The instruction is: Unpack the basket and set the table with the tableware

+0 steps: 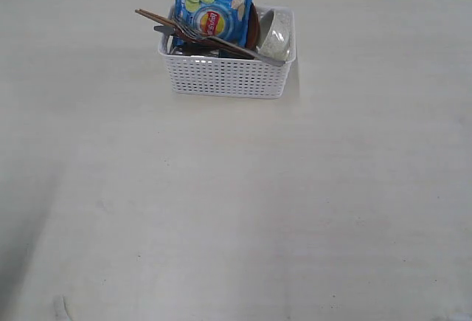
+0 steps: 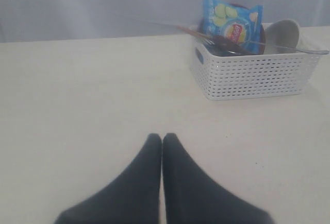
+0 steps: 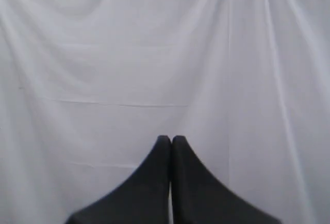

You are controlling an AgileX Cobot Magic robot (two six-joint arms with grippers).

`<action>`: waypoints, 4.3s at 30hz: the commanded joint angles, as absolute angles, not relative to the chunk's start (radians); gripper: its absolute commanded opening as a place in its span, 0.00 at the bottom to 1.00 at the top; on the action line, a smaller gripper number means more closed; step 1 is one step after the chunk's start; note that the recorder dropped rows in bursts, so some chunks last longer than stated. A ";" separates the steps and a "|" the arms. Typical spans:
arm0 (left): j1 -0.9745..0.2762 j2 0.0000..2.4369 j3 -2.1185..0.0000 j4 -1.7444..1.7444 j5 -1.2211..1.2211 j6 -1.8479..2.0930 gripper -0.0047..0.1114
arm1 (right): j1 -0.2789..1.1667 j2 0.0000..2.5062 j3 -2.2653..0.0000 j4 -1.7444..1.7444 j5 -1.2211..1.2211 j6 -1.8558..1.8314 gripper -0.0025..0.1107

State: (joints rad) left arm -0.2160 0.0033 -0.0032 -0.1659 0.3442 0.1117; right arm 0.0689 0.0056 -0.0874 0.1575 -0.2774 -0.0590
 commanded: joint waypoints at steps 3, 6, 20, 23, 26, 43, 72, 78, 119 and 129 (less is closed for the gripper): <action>-0.222 0.000 0.000 -0.164 0.342 0.108 0.04 | 0.072 0.265 -0.386 0.126 -0.059 -0.053 0.02; -0.222 0.000 0.000 -0.164 0.342 0.108 0.04 | 0.074 0.525 -0.587 0.126 0.224 -0.081 0.02; -0.222 0.000 0.000 -0.164 0.342 0.108 0.04 | 0.361 1.318 -1.020 0.210 0.571 -0.198 0.02; -0.222 0.000 0.000 -0.164 0.342 0.108 0.04 | 0.403 1.346 -1.037 0.305 0.518 -0.234 0.02; -0.222 0.000 0.000 -0.164 0.342 0.108 0.04 | 0.462 1.382 -1.085 0.315 0.514 -0.346 0.02; -0.222 0.000 0.000 -0.164 0.342 0.108 0.04 | 0.550 1.951 -1.862 0.223 1.101 -0.441 0.02; -0.222 0.000 0.000 -0.164 0.342 0.108 0.04 | 0.519 2.247 -2.109 0.191 1.131 -0.565 0.39; -0.222 0.000 0.000 -0.166 0.342 0.108 0.04 | 0.502 2.276 -2.109 0.220 1.108 -0.548 0.43; -0.222 0.000 0.000 -0.166 0.342 0.108 0.04 | 0.745 2.040 -2.166 0.181 1.205 0.031 0.02; -0.222 0.000 0.000 -0.166 0.342 0.108 0.04 | 0.991 2.025 -1.701 0.100 0.751 0.465 0.02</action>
